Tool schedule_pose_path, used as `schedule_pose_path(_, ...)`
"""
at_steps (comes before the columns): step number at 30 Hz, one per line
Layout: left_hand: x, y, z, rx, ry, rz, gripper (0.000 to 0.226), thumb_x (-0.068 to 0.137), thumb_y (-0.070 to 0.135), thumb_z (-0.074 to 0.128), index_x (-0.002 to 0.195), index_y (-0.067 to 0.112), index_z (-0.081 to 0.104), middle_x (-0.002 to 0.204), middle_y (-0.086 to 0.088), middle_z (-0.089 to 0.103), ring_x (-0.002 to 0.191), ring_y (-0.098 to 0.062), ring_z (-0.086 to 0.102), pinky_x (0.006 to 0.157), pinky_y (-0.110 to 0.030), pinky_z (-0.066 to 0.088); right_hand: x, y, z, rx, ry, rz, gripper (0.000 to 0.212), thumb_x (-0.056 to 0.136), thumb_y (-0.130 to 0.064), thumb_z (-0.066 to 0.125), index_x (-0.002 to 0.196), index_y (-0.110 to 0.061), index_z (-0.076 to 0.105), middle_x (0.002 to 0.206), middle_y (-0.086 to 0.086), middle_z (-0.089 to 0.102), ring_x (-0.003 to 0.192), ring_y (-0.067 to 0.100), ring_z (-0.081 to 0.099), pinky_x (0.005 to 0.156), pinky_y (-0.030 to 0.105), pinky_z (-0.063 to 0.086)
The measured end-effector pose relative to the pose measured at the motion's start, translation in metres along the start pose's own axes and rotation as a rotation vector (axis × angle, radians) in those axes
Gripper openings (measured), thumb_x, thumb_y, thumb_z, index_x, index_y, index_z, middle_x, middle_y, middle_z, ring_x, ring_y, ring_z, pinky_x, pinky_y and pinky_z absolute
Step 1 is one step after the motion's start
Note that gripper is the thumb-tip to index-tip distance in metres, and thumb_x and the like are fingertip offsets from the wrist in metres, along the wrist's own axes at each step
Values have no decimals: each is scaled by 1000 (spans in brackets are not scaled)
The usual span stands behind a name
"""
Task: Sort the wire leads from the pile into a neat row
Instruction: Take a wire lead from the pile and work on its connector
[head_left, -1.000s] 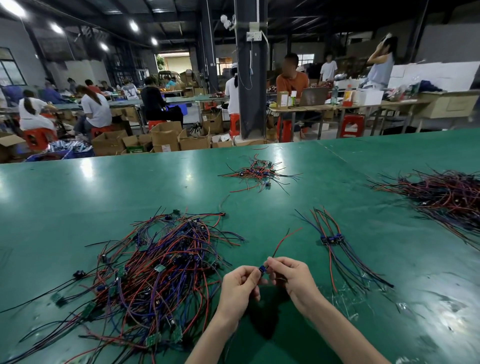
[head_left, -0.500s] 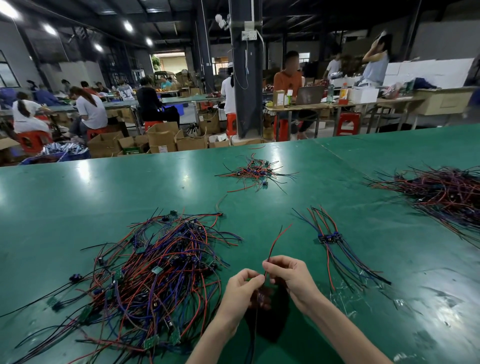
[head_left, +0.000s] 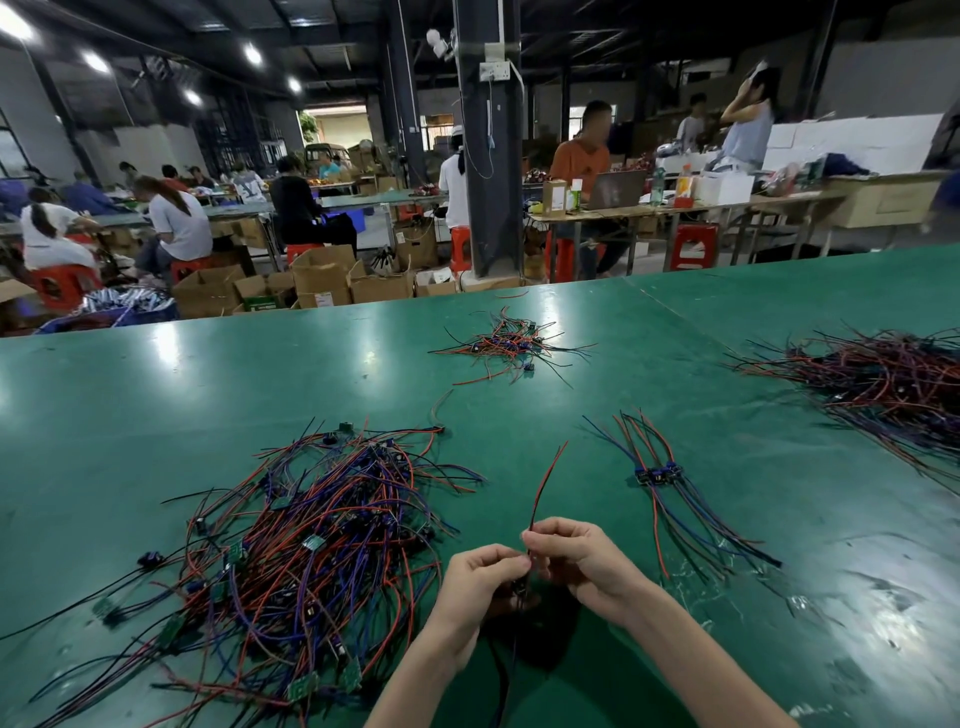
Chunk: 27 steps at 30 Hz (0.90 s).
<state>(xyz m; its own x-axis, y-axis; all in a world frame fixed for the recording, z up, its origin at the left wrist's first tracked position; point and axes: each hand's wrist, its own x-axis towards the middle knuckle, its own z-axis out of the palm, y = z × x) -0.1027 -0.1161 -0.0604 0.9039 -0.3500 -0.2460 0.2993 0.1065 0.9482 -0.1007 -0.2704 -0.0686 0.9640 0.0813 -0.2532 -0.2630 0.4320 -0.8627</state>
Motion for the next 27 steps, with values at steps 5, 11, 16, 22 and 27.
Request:
schedule_pose_path(5, -2, 2, -2, 12, 10, -9, 10, 80, 1, 68, 72, 4, 72, 76, -16, 67, 66, -23, 60, 66, -31, 47, 2, 4, 0, 20, -29, 8, 12, 60, -3, 78, 70, -7, 73, 70, 8, 66, 58, 16, 62, 57, 24, 53)
schedule_pose_path(11, -1, 5, -8, -1, -64, -42, 12, 79, 7, 68, 70, 6, 76, 71, -10, 70, 63, -17, 60, 63, -27, 50, 0, 2, 0, 14, -74, 18, 11, 63, 0, 74, 73, -2, 70, 68, 9, 67, 58, 16, 64, 54, 23, 52)
schedule_pose_path(16, 2, 6, -11, 32, -137, -62, 30, 66, 12, 79, 86, -9, 71, 64, -7, 66, 49, -7, 55, 56, -21, 48, -2, -1, 1, -14, -104, 20, 8, 66, -4, 74, 72, -5, 68, 67, 7, 64, 58, 14, 60, 58, 22, 49)
schedule_pose_path(22, 6, 1, -10, 53, -69, -57, 20, 64, 13, 80, 54, 9, 62, 63, -13, 60, 50, -15, 51, 54, -24, 41, -3, 1, 6, -67, -89, 6, 12, 62, -11, 80, 66, -11, 68, 66, 7, 62, 55, 13, 54, 55, 21, 46)
schedule_pose_path(27, 5, 0, -9, 65, -81, -56, 32, 60, 18, 81, 79, -6, 71, 79, -20, 60, 58, -18, 53, 57, -23, 45, -3, 1, 5, -16, -83, 3, 14, 62, -6, 80, 66, -11, 68, 63, 5, 62, 51, 13, 57, 52, 22, 51)
